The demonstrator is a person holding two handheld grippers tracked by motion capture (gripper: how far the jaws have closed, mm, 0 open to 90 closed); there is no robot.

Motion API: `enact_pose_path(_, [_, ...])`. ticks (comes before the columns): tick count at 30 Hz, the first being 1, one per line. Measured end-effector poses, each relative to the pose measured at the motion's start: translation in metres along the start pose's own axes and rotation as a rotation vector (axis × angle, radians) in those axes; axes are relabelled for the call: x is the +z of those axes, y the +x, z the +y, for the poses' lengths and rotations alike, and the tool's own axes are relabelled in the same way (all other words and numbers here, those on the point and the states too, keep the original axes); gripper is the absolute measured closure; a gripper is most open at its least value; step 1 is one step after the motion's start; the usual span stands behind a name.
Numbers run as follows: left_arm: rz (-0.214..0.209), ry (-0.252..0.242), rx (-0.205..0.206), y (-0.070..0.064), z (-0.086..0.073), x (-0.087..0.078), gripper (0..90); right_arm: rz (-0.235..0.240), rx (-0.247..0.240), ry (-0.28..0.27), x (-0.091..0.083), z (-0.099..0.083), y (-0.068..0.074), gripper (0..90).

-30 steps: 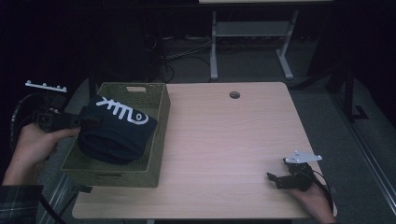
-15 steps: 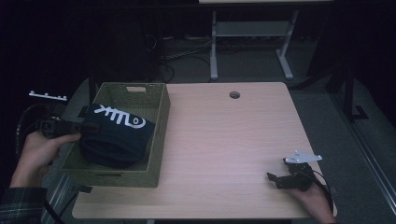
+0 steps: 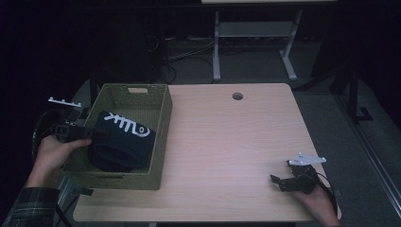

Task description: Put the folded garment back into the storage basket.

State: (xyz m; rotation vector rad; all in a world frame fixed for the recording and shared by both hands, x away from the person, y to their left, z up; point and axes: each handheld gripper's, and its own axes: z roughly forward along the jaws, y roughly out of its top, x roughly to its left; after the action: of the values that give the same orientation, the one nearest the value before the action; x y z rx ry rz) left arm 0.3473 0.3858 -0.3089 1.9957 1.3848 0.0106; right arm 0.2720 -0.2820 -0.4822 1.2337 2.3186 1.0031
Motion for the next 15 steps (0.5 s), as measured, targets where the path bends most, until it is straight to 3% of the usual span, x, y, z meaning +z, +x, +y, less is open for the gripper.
enact_pose_path(6, [0.025,0.024,-0.002,0.008,-0.002,0.011,65.4,-0.002,-0.002,-0.001,0.0,0.0,0.0,9.7])
enact_pose_path(15, [0.118,0.08,0.007,0.024,-0.006,0.025,61.2,-0.003,-0.003,-0.002,0.0,0.0,0.0,9.7])
